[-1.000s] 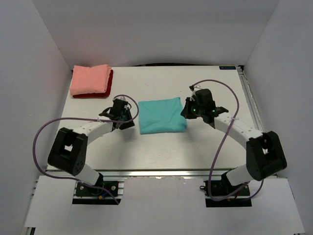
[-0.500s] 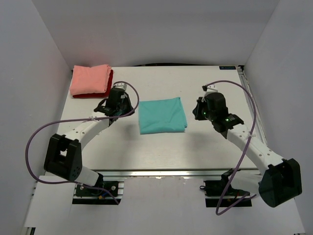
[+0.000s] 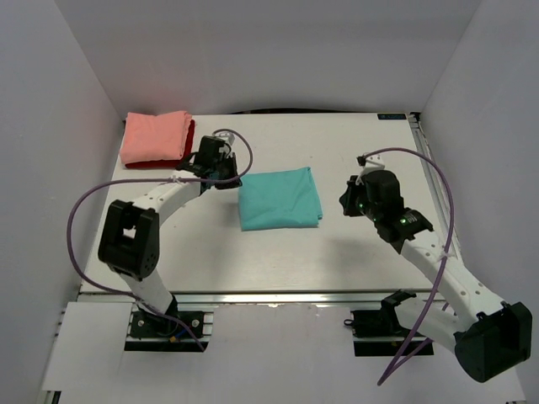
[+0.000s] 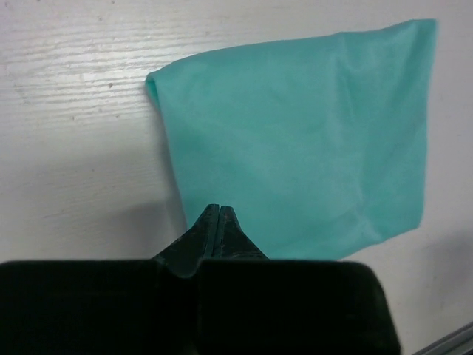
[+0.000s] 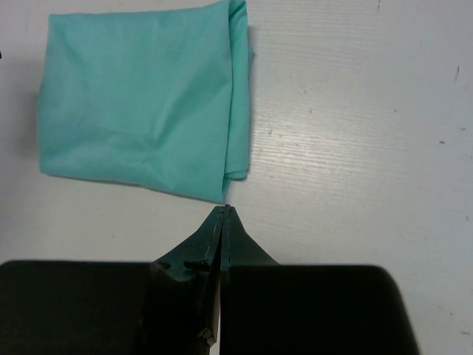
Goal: Fold and stack the t-shirts
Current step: Smooth out wrinkles on the folded tshirt
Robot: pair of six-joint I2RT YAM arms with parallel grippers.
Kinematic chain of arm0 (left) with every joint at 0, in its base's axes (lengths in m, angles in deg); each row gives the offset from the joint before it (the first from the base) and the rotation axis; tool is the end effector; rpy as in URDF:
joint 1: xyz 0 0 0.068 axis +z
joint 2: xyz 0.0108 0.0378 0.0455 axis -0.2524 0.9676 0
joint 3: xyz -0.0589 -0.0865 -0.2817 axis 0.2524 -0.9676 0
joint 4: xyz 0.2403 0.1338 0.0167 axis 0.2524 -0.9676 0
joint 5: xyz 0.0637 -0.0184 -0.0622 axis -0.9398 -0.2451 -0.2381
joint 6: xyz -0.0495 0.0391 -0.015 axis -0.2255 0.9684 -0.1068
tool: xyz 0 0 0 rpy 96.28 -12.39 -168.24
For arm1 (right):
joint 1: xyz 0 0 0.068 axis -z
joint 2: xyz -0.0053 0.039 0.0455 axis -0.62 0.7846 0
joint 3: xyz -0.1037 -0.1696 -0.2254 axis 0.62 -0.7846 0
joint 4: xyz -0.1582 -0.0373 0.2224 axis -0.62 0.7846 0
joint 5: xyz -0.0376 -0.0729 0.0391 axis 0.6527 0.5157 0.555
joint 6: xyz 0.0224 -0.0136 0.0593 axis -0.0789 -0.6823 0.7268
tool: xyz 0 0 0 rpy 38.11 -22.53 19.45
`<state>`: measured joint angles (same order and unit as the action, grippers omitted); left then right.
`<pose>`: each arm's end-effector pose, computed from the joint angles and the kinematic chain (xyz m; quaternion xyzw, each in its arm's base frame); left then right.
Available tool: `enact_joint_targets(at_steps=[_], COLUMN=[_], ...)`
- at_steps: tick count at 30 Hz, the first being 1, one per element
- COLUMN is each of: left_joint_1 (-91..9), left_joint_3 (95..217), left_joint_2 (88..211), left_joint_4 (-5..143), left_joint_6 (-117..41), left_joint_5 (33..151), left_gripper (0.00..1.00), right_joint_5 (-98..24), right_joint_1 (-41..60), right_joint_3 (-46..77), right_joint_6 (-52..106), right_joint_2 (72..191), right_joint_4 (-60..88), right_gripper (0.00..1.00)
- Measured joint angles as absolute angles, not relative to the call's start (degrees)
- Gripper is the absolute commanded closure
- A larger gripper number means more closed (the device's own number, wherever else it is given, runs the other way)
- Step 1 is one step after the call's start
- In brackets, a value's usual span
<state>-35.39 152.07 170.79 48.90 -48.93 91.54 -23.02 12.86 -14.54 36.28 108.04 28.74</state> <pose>0.3683 -0.1471 0.2452 0.0108 0.9255 -0.1970 0.3234 0.2192 0.0985 0.3073 -0.0408 0.8537 0.1418 0.4994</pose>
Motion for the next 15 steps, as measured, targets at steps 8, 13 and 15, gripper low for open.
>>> enact_joint_targets(at_steps=[8,13,15], left_joint_1=[-35.3,-34.9,-34.8], left_joint_3=[152.0,152.0,151.9], left_joint_2=[174.6,174.7,175.1], left_joint_4=[44.7,44.6,45.0], left_joint_6=[-49.8,-50.0,-50.2], left_joint_5=[85.9,85.6,86.1], left_gripper=[0.57,0.34,0.33], right_joint_5=[-23.1,-23.1,-23.3], right_joint_1=[12.9,12.9,12.9], right_joint_3=[-17.6,-17.8,-17.8], right_joint_6=[36.3,36.3,36.3], right_joint_2=[106.5,106.6,106.8], right_joint_4=[30.1,30.1,30.0], right_gripper=[1.00,1.00,1.00])
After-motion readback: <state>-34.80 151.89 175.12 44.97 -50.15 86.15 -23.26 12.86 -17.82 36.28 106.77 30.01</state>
